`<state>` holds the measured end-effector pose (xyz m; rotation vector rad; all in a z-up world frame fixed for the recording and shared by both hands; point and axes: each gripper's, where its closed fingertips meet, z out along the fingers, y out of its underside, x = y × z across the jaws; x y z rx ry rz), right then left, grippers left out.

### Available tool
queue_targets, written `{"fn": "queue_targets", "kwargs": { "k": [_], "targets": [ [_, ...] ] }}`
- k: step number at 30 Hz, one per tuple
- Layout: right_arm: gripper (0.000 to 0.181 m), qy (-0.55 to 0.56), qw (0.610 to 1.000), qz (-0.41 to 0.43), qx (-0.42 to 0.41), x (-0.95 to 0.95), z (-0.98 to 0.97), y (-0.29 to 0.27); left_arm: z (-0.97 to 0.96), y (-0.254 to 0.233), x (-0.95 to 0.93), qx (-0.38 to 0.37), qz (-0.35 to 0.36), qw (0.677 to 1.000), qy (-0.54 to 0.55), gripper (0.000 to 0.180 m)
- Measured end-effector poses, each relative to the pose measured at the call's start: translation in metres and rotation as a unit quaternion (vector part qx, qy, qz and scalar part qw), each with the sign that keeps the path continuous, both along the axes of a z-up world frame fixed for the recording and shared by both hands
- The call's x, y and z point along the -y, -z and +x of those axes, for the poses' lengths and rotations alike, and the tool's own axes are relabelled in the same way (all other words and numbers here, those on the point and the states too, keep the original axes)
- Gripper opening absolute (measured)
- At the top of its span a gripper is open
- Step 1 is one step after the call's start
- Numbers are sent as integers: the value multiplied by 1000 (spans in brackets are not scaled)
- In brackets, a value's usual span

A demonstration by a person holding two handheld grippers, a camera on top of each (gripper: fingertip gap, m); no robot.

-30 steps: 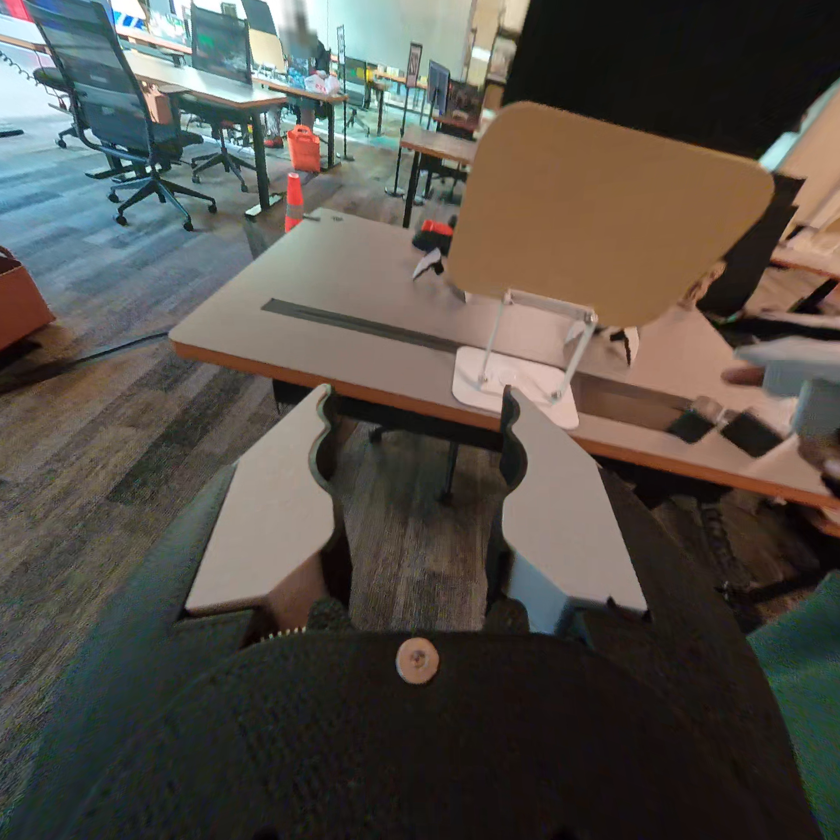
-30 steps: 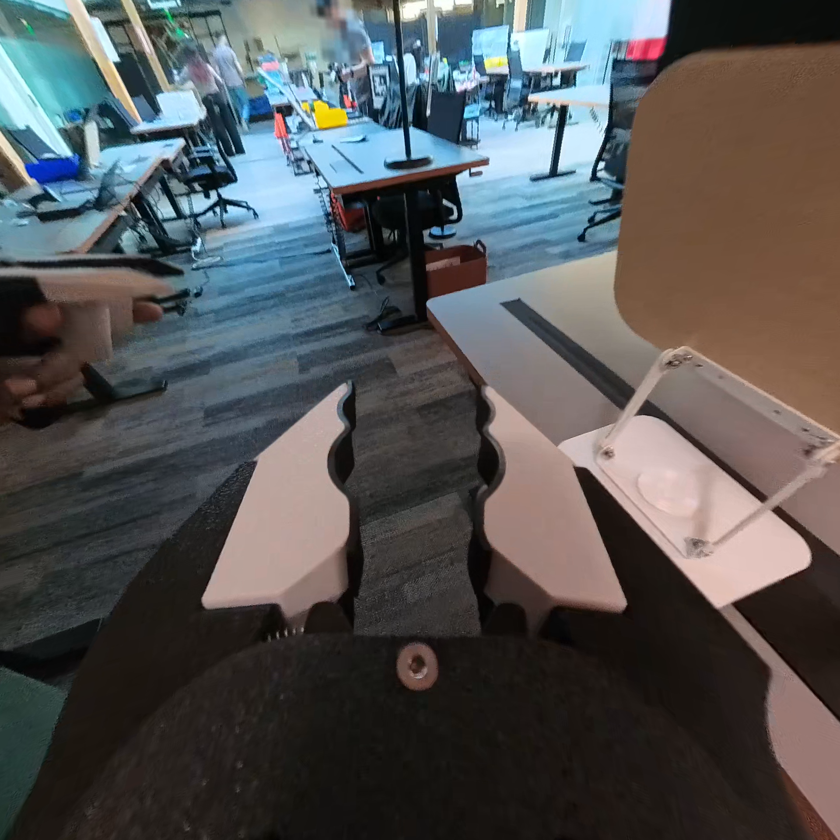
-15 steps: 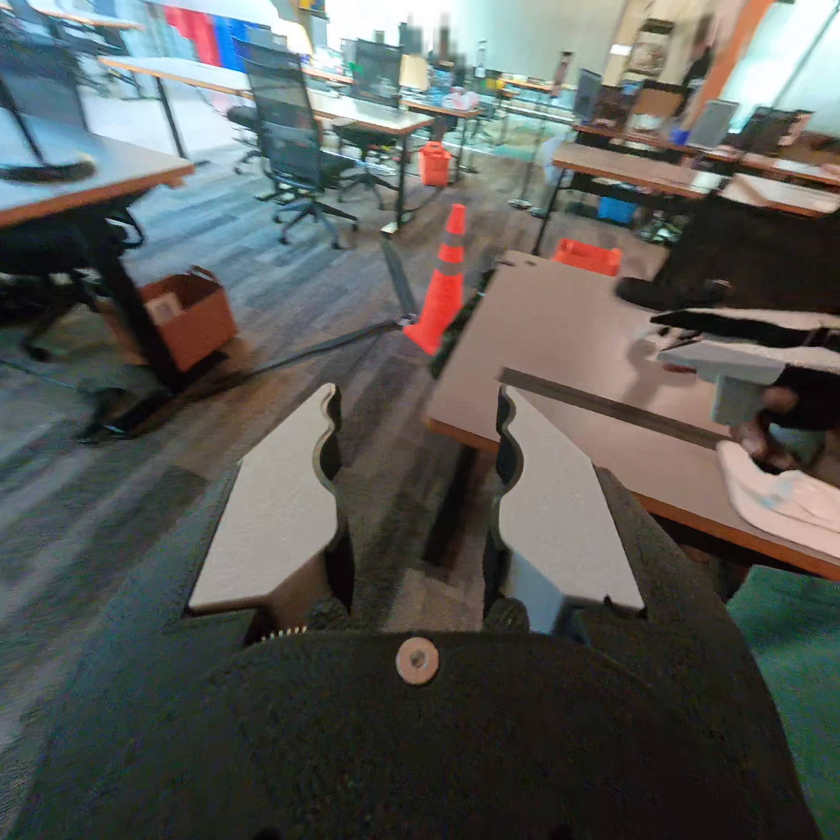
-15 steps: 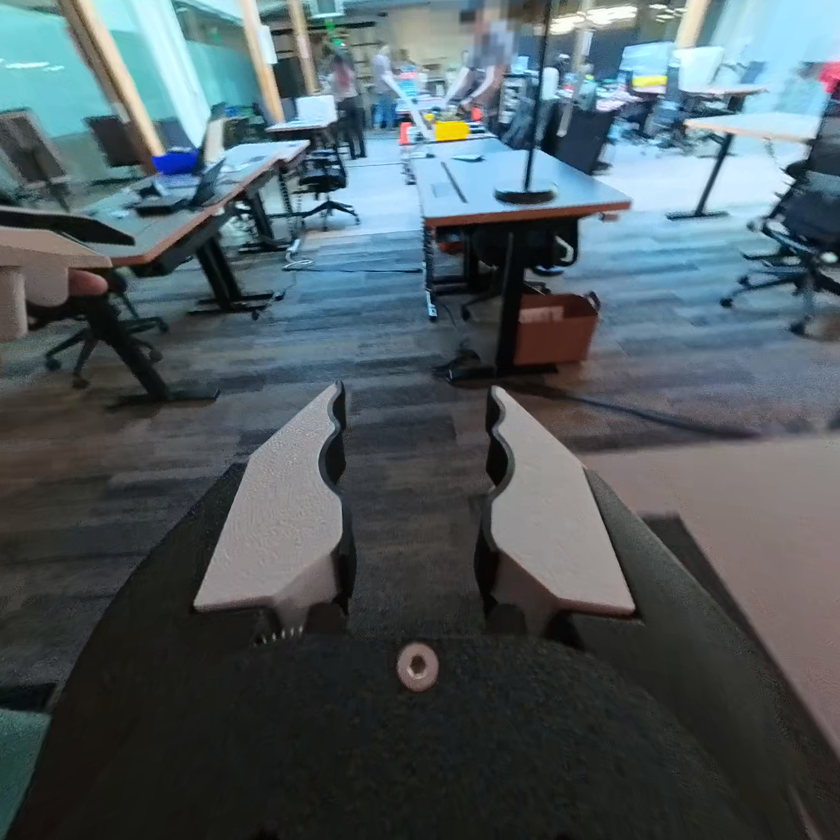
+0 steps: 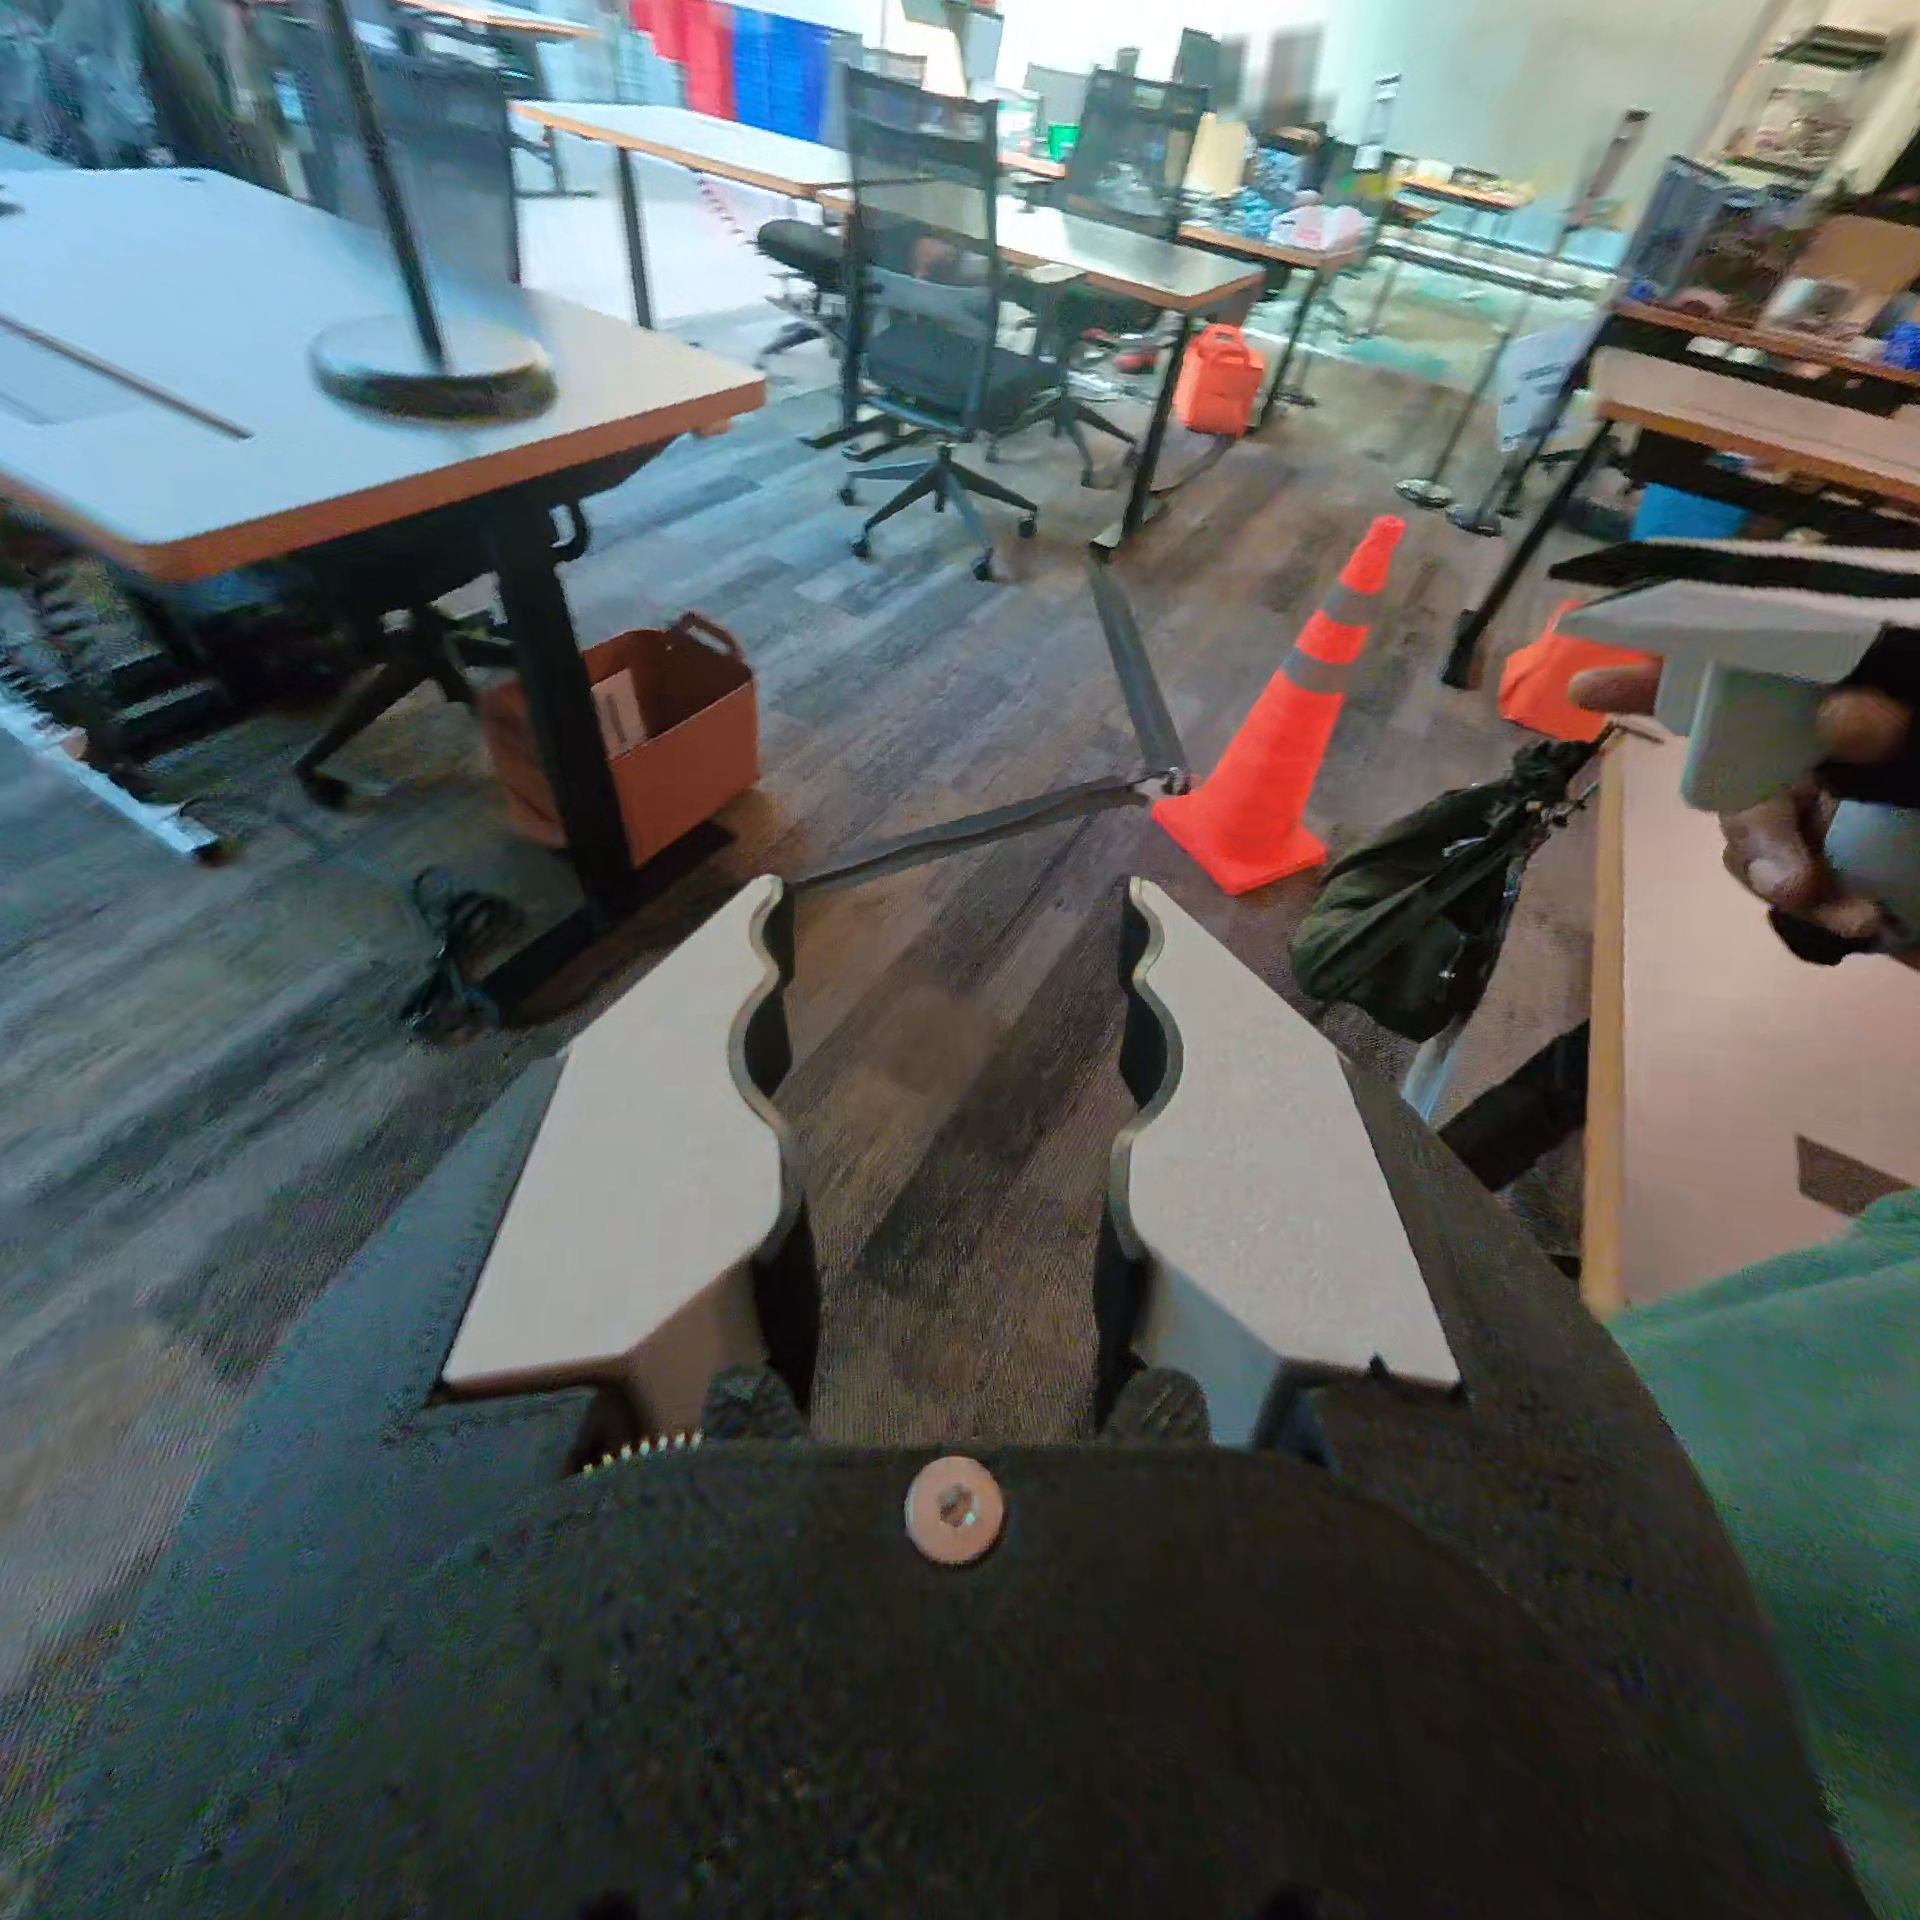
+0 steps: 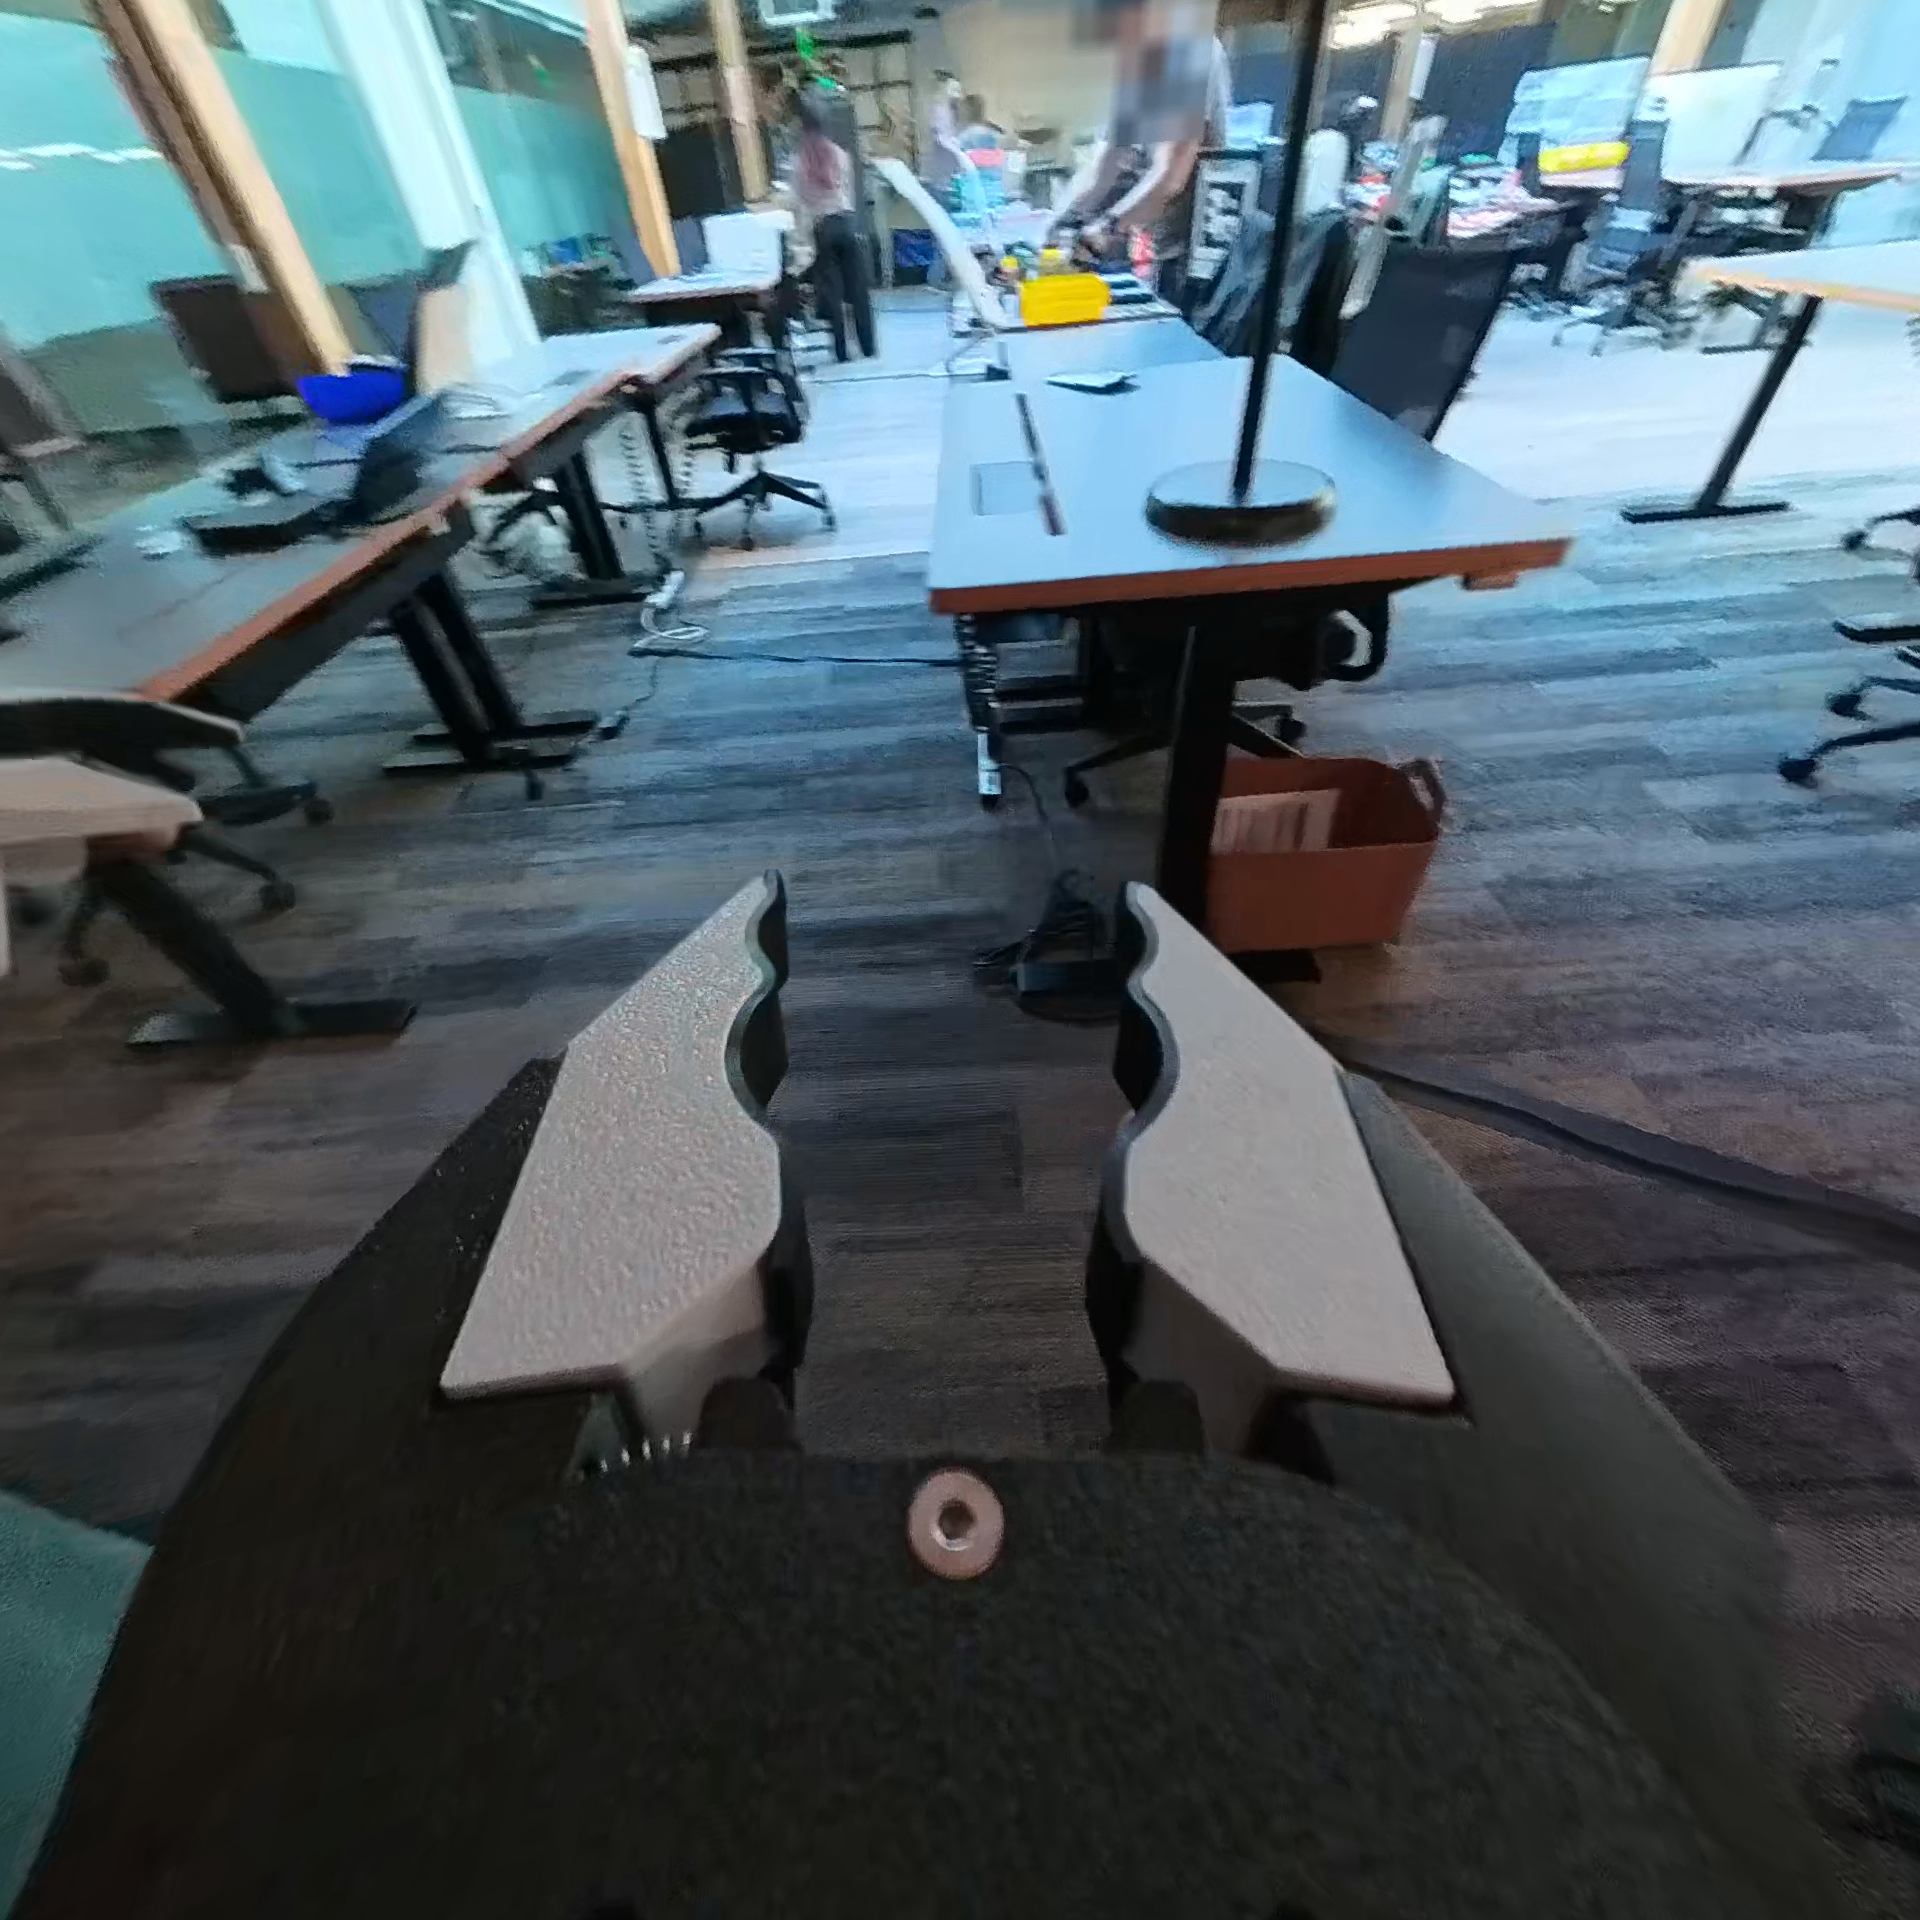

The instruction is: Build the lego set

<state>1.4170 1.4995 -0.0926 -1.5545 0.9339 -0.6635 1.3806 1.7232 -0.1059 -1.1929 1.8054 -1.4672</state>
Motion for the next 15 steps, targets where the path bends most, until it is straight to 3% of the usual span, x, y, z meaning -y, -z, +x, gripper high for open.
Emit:
{"fn": "queue_targets", "kwargs": {
  "k": [9, 15],
  "targets": [
    [54, 118, 992, 6, -43, 72, 166, 3, 279, -67, 134, 67, 16, 967, 246, 59],
    [54, 163, 985, 15, -52, 163, 286, 40, 410, -55, 245, 71, -11, 960, 272, 58]
  ]
}}
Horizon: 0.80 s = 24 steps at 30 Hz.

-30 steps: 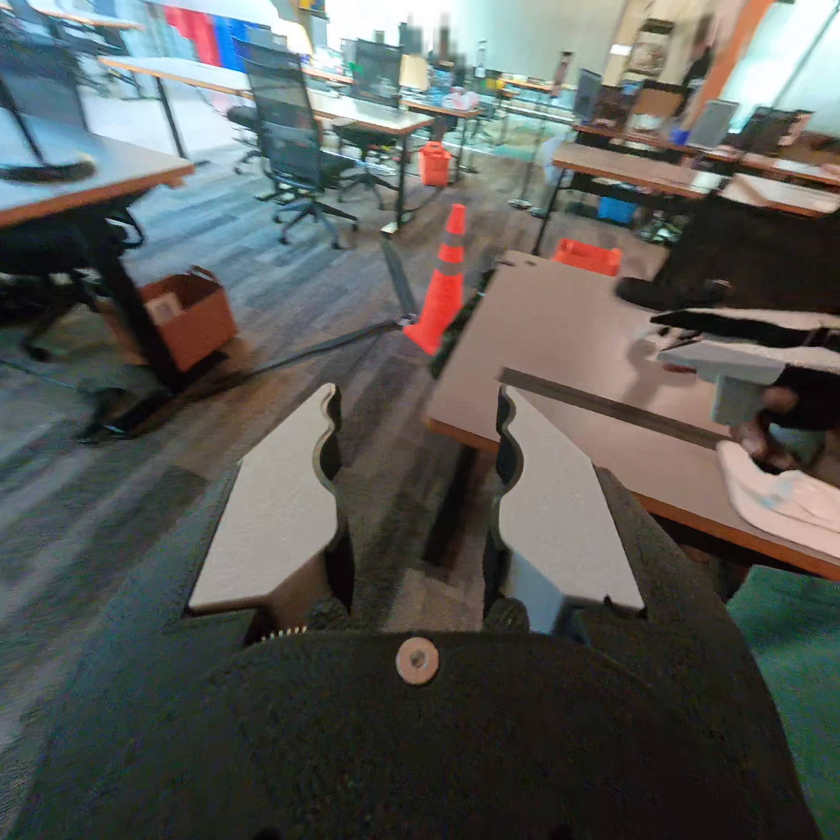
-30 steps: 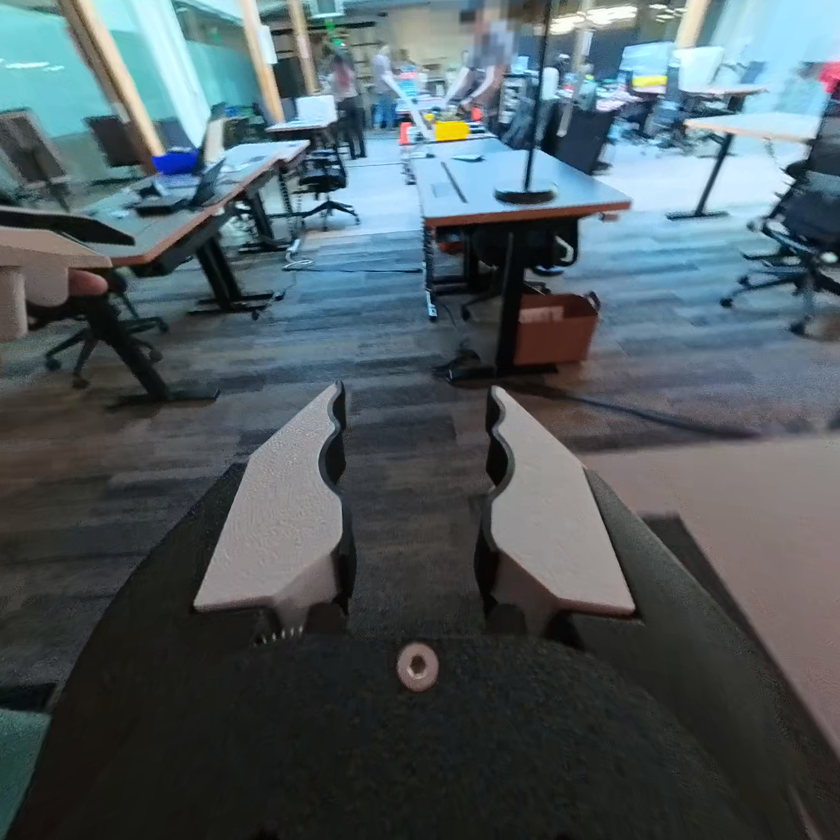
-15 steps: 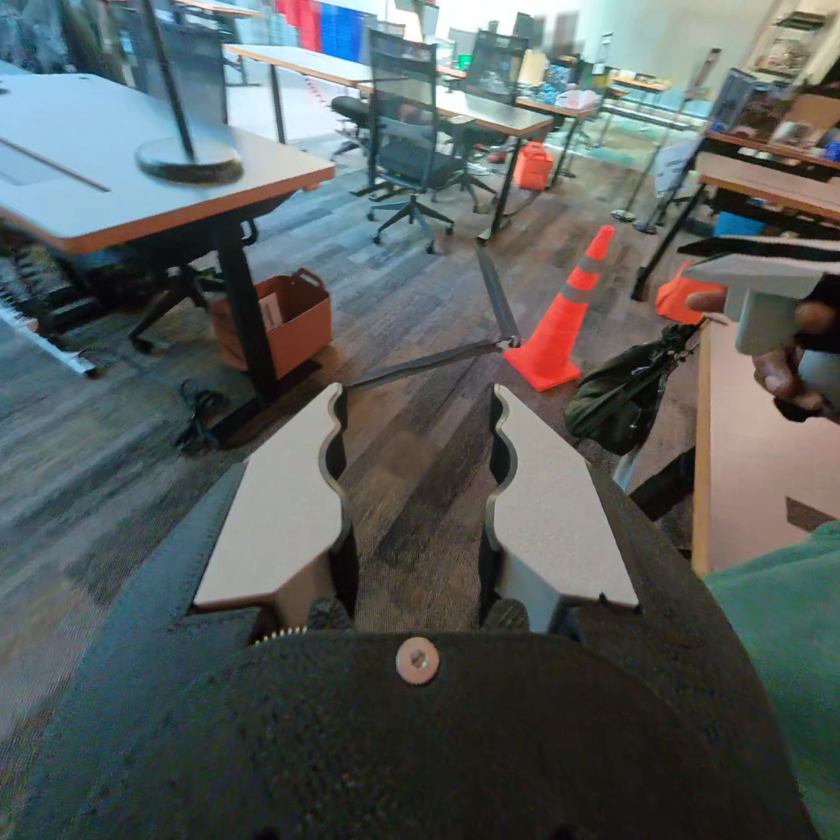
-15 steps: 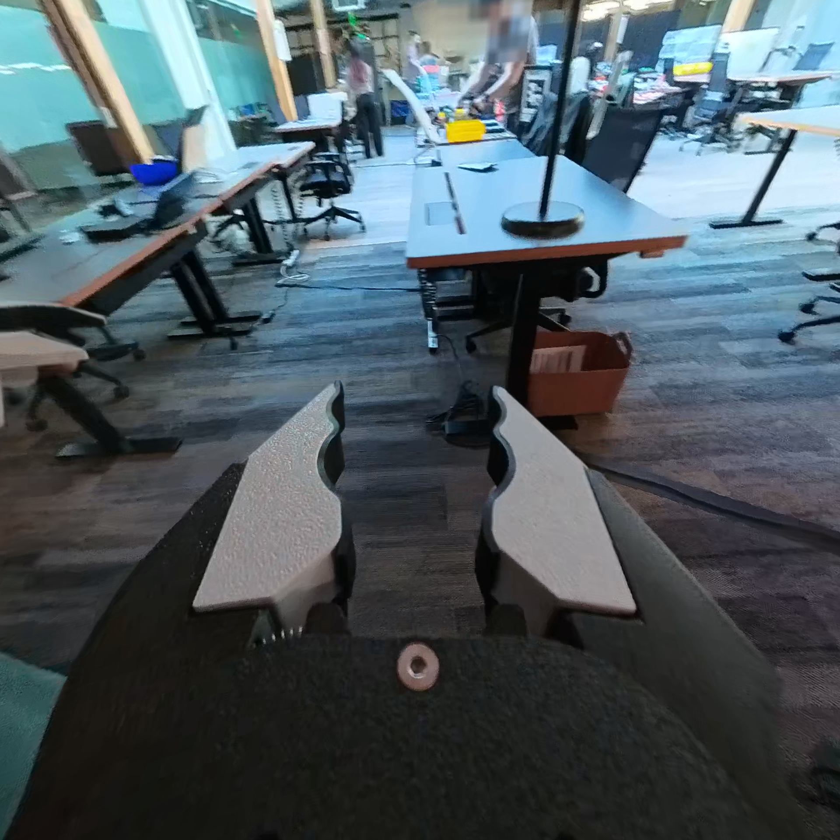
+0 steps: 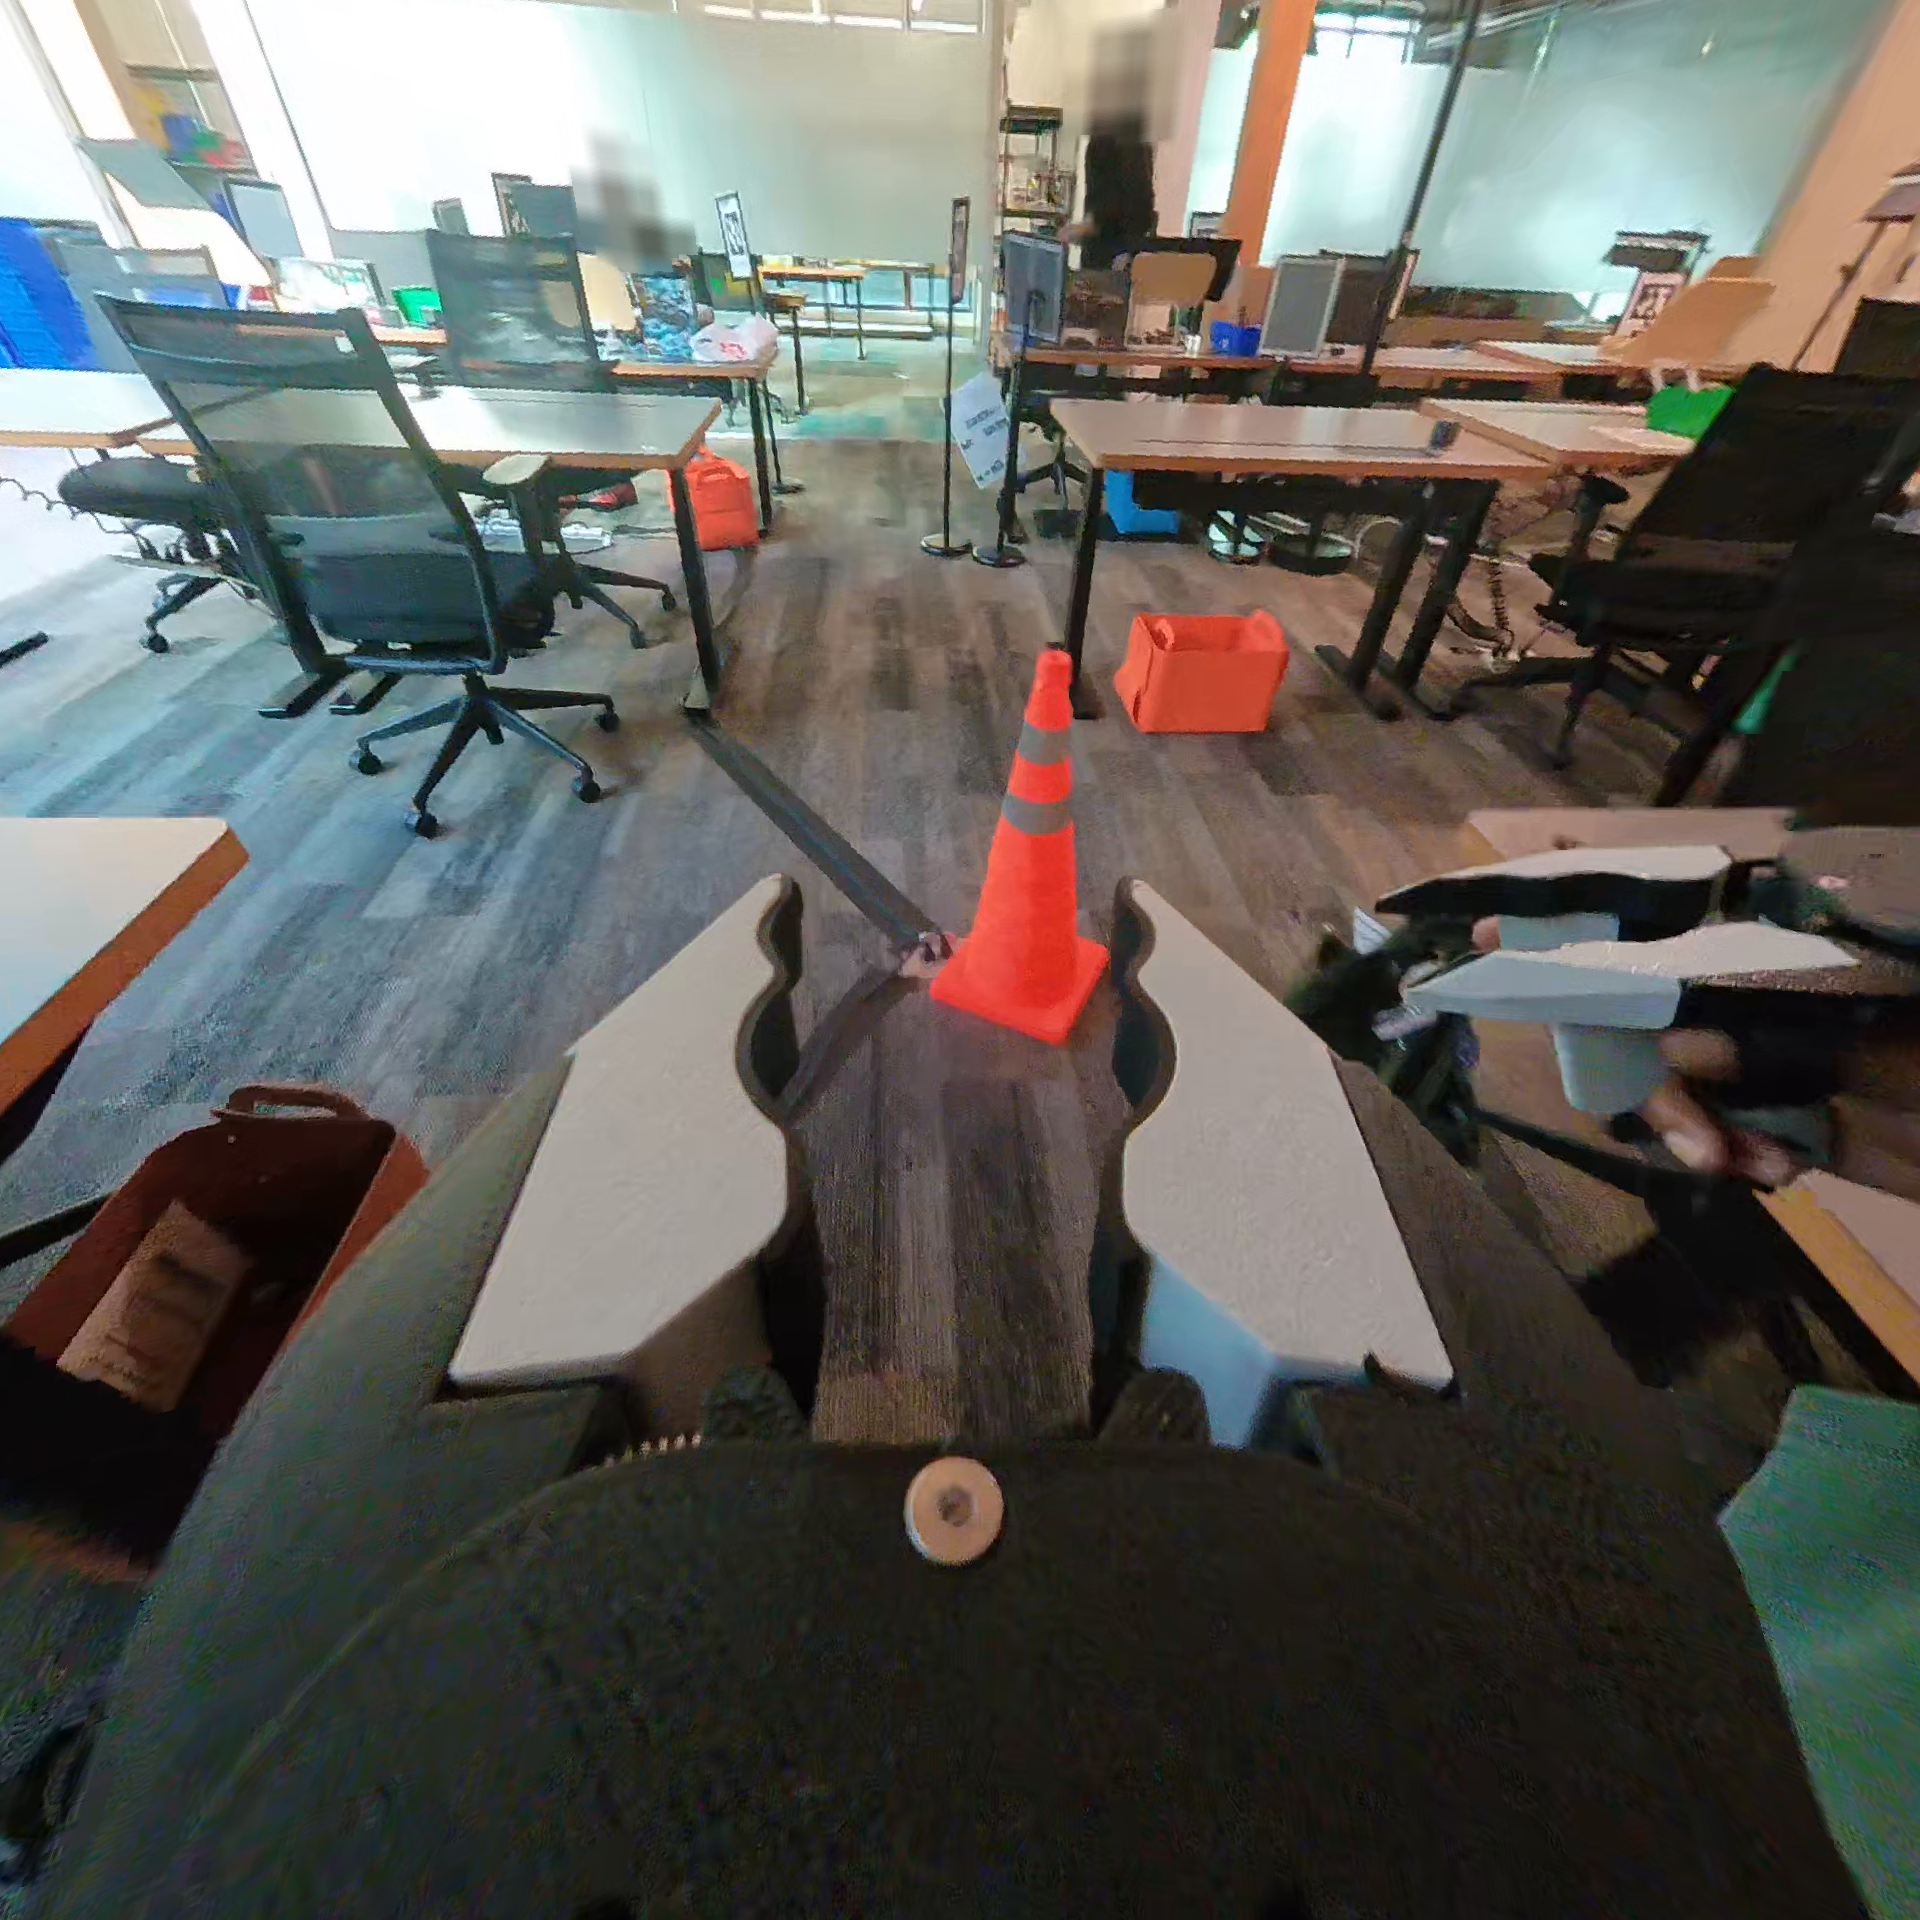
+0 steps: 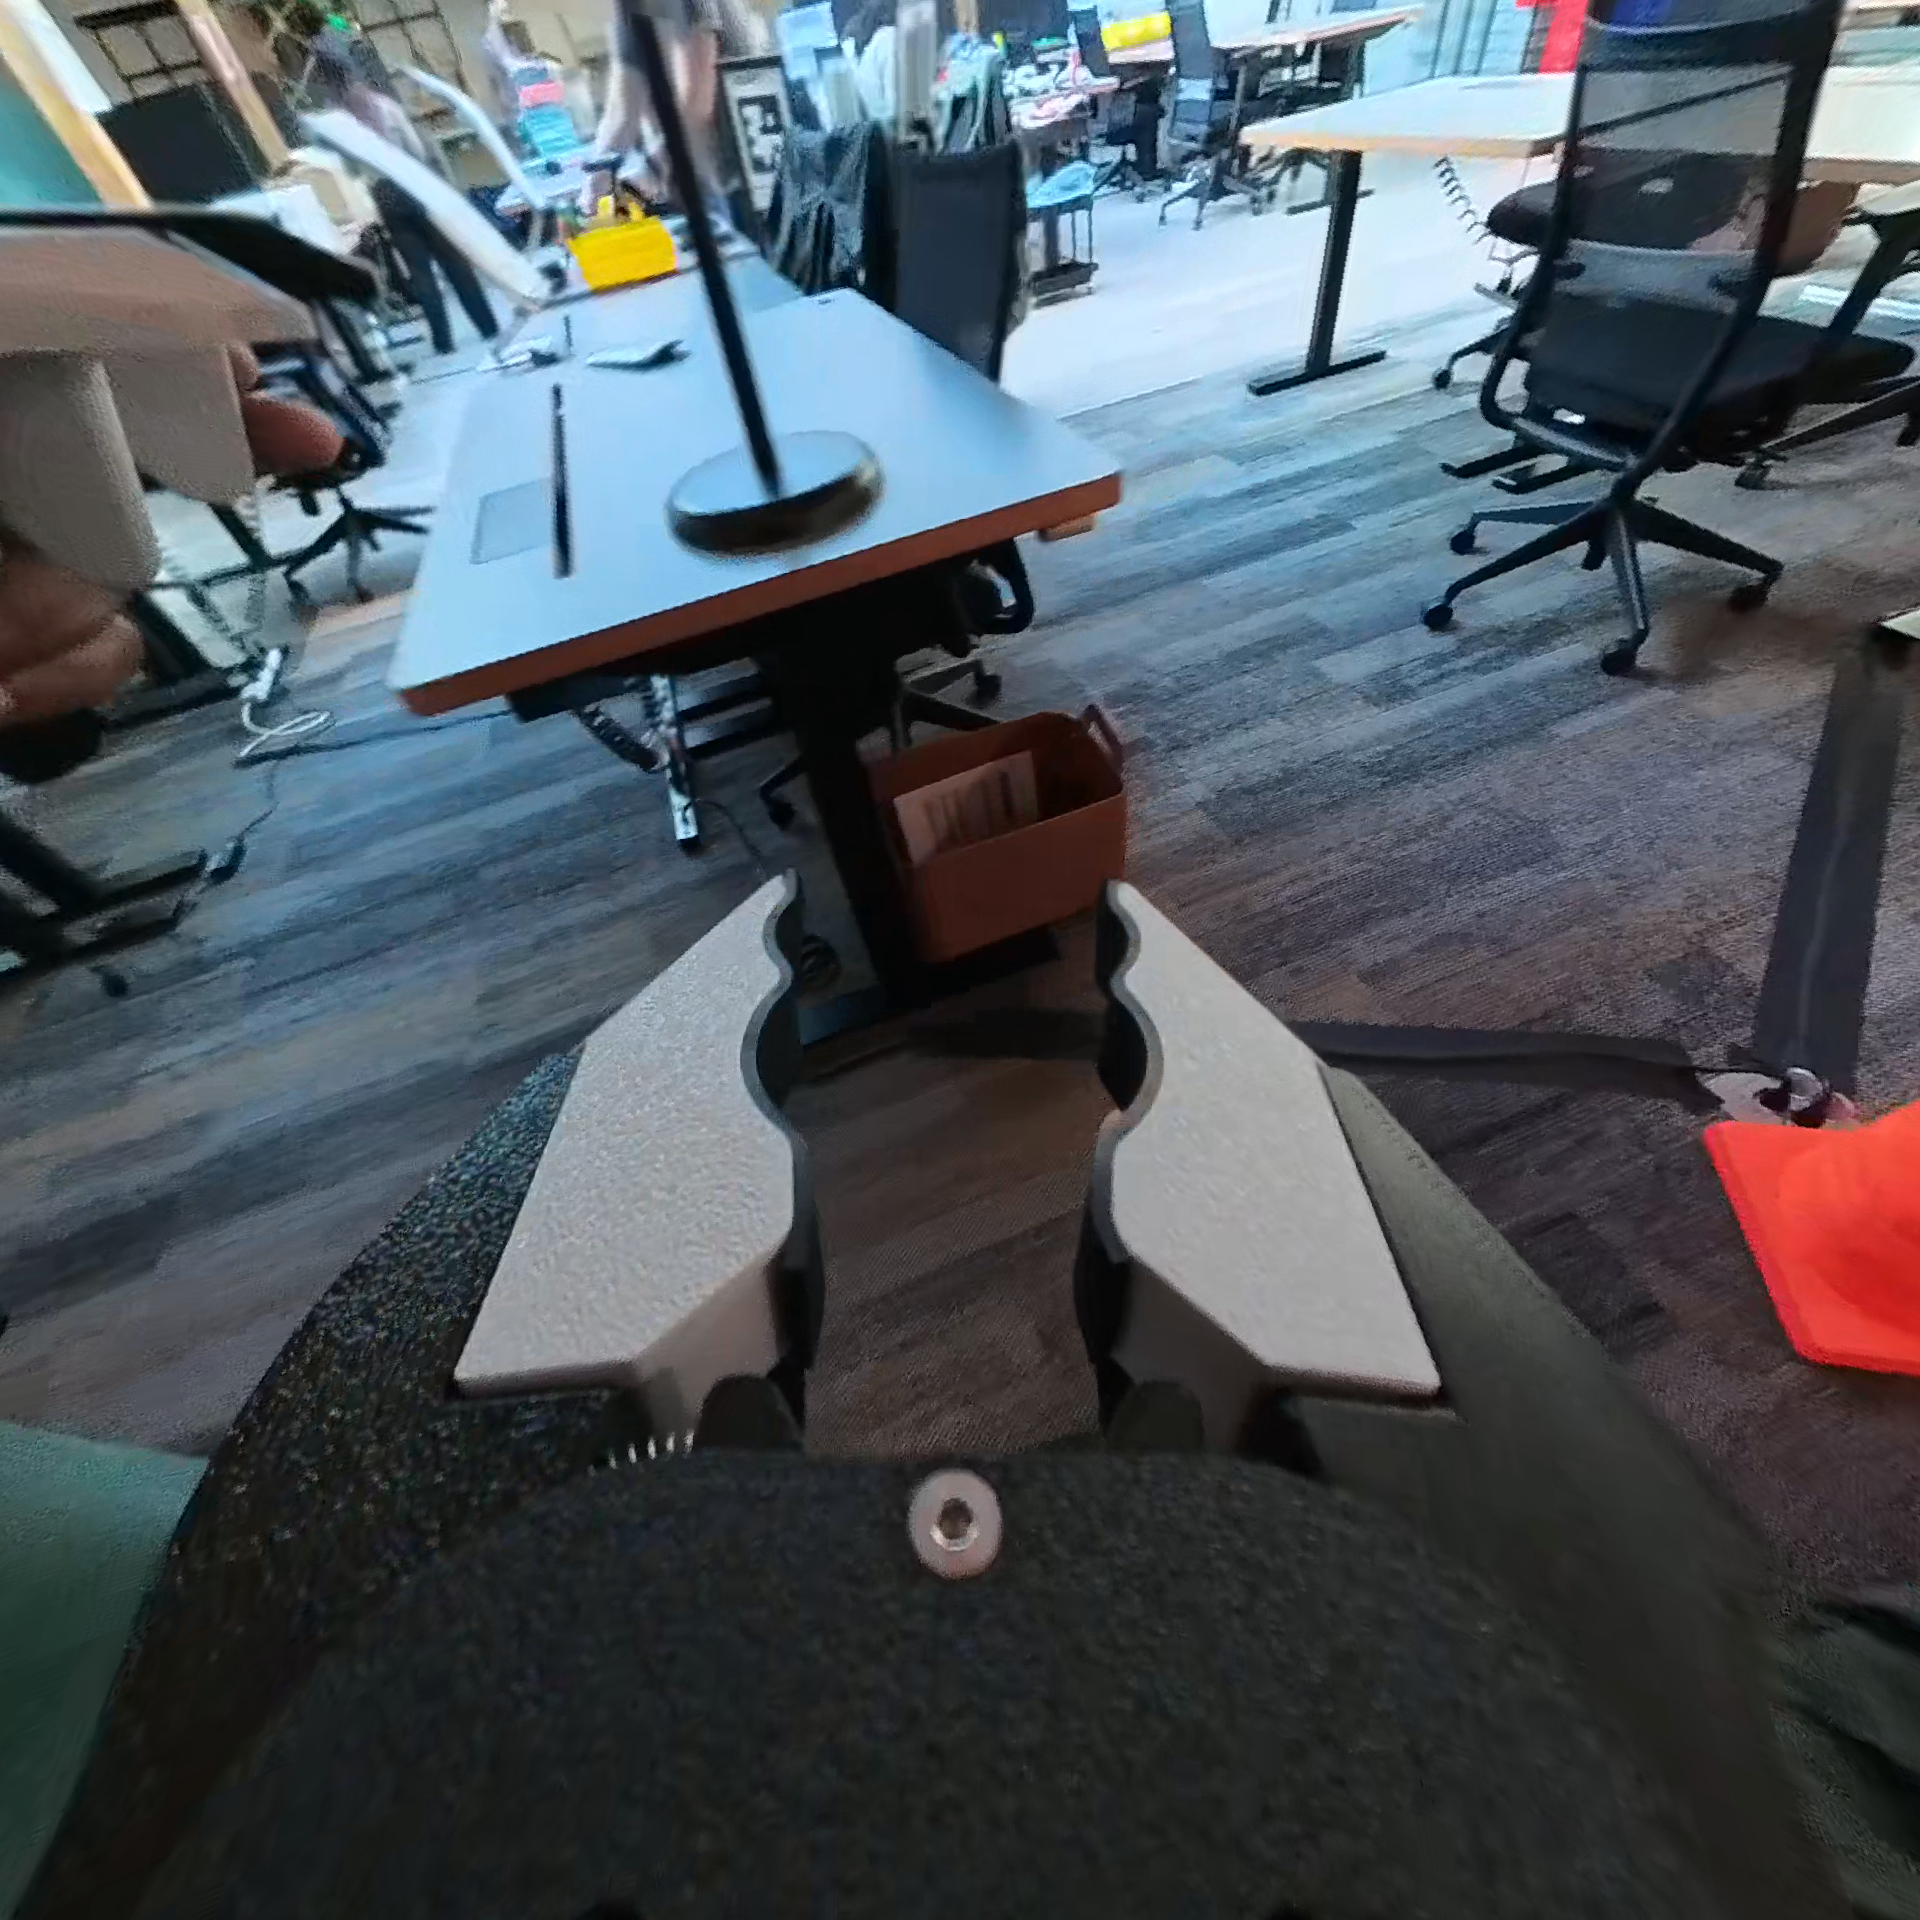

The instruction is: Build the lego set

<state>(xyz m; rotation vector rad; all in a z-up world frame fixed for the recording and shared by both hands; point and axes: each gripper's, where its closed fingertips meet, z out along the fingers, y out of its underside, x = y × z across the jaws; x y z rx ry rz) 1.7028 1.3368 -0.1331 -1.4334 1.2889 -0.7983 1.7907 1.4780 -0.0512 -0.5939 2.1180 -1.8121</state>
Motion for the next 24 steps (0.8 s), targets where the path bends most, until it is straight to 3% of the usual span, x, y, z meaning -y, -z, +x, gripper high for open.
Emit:
{"fn": "queue_targets", "kwargs": {
  "k": [5, 13, 19, 24],
  "targets": [
    [56, 19, 1000, 4, 16, 101, 119, -17, 103, 23, 81, -55, -6, 998, -40, 58],
    [55, 63, 996, -45, 36, 270, 264, -54, 270, 17, 221, -44, -8, 999, 0, 58],
    [56, 153, 988, -18, 10, 374, 358, -15, 405, 61, 334, -56, 20, 997, 51, 59],
    [60, 223, 974, -4, -23, 460, 449, -1, 521, 54, 455, -48, 22, 988, 146, 57]
  ]
}}
